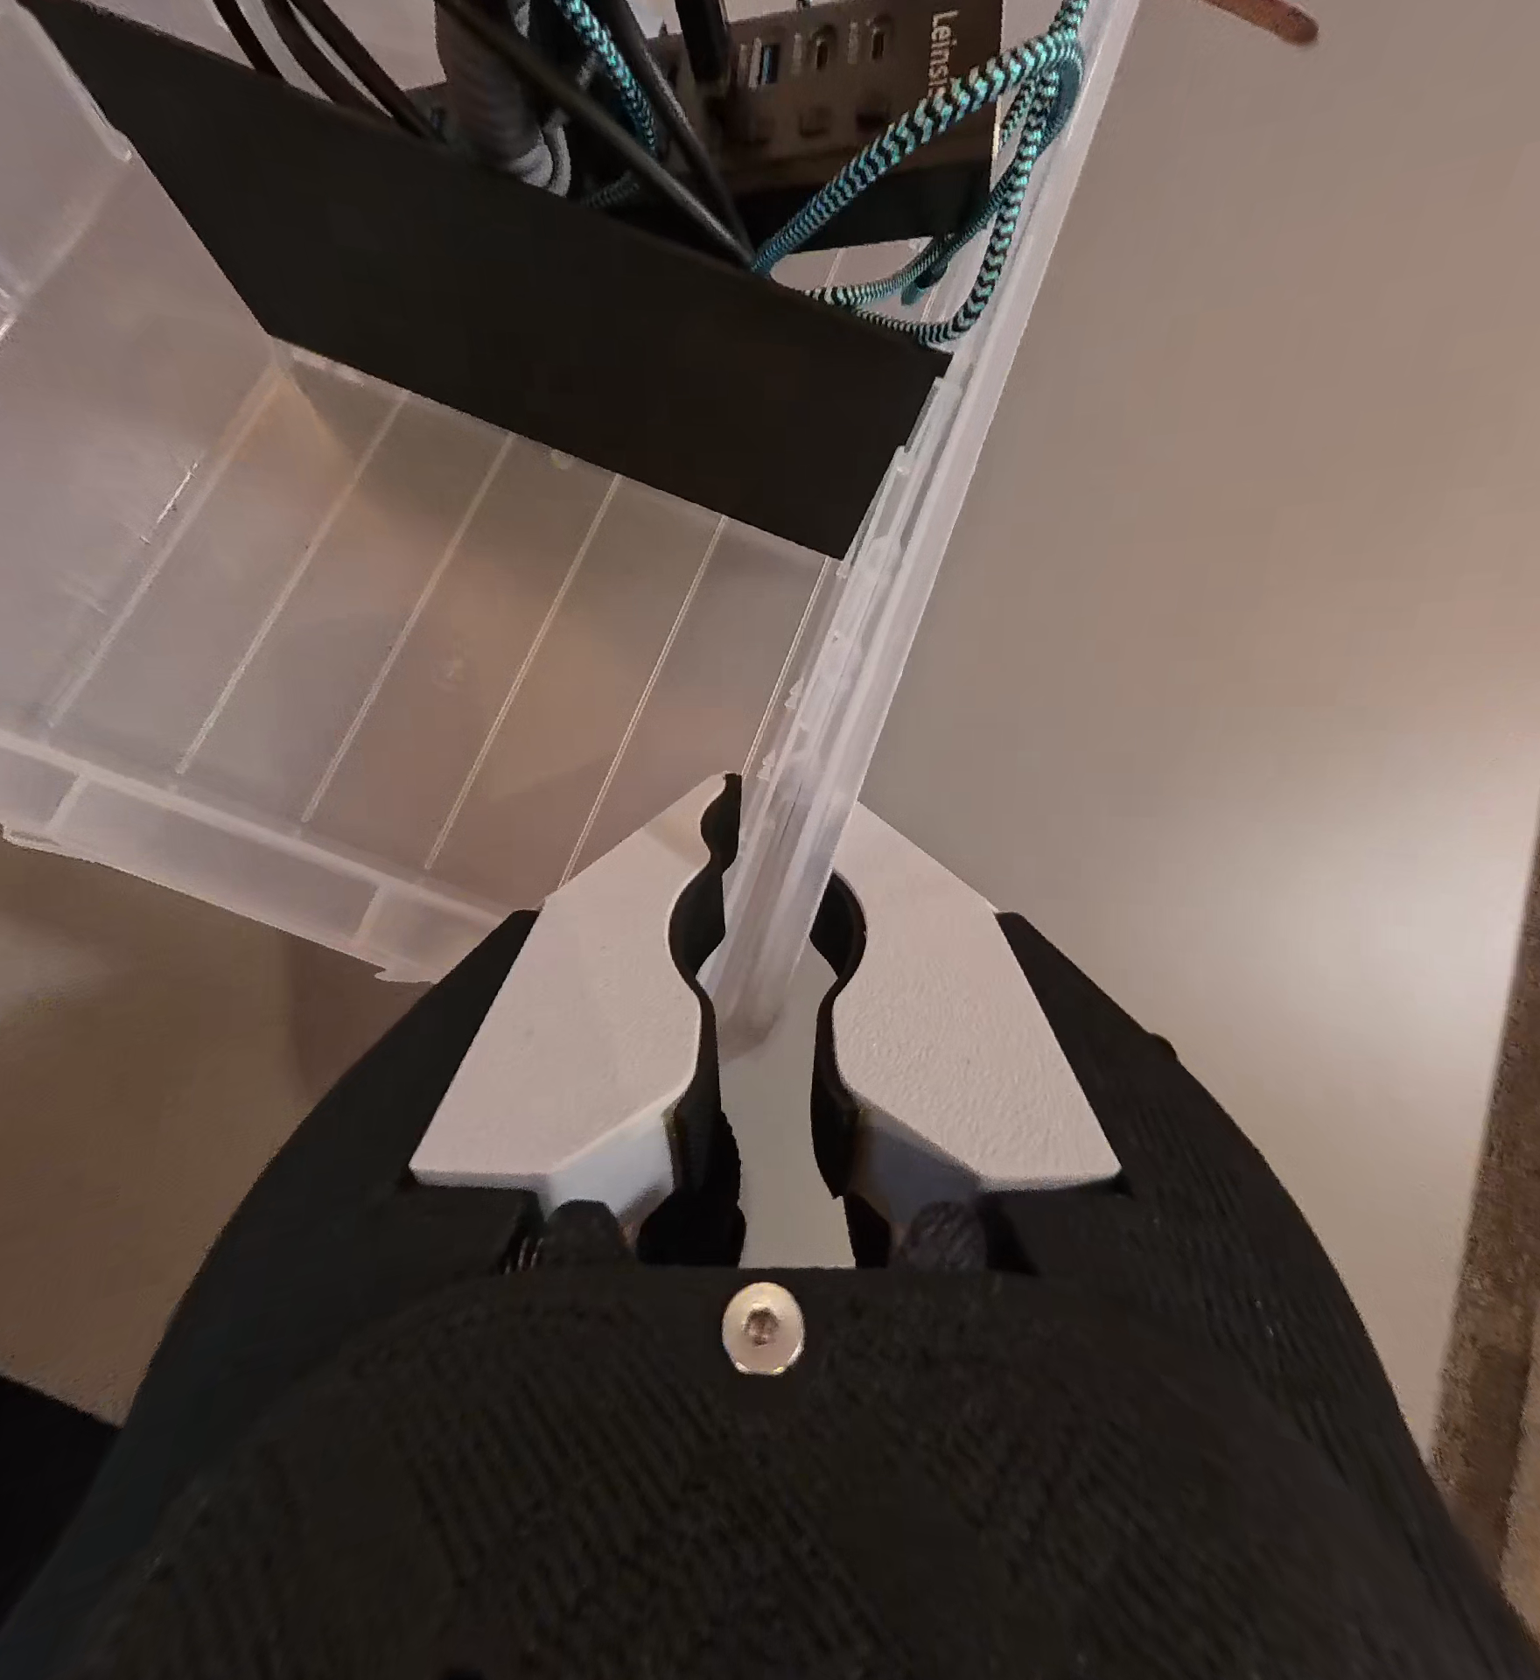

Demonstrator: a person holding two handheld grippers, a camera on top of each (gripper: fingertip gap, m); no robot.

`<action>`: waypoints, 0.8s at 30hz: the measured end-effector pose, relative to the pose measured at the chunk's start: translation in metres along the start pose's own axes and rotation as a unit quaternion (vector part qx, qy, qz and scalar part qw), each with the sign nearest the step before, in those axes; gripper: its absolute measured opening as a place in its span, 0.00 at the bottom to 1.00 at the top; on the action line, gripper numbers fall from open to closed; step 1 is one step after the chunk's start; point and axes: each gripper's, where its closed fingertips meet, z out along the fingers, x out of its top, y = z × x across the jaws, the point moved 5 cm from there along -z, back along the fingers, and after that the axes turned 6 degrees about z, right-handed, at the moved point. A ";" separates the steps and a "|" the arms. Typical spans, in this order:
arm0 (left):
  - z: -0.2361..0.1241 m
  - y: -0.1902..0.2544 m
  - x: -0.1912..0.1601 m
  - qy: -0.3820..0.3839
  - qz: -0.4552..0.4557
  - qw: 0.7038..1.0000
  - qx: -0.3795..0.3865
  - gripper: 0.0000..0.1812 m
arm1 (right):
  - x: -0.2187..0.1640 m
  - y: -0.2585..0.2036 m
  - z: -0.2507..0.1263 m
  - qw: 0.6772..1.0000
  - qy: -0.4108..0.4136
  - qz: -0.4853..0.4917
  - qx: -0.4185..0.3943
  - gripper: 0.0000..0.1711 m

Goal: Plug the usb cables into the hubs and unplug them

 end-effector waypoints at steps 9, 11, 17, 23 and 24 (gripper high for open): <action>-0.028 0.010 -0.017 -0.041 -0.001 0.999 0.024 0.03 | 0.040 -0.083 0.037 0.999 0.003 -0.038 0.034 0.06; -0.038 0.011 -0.022 -0.044 -0.004 0.999 0.029 0.03 | 0.048 -0.105 0.044 0.998 0.003 -0.045 0.040 0.05; -0.071 0.014 -0.029 -0.050 -0.002 0.998 0.037 0.03 | 0.073 -0.175 0.067 0.998 0.002 -0.041 0.045 0.03; -0.096 0.014 -0.019 -0.050 0.019 0.997 0.048 0.03 | 0.093 -0.254 0.084 0.997 0.008 -0.052 0.056 0.05; -0.099 0.014 -0.016 -0.049 0.024 0.997 0.049 0.03 | 0.096 -0.266 0.086 0.997 0.009 -0.056 0.061 0.06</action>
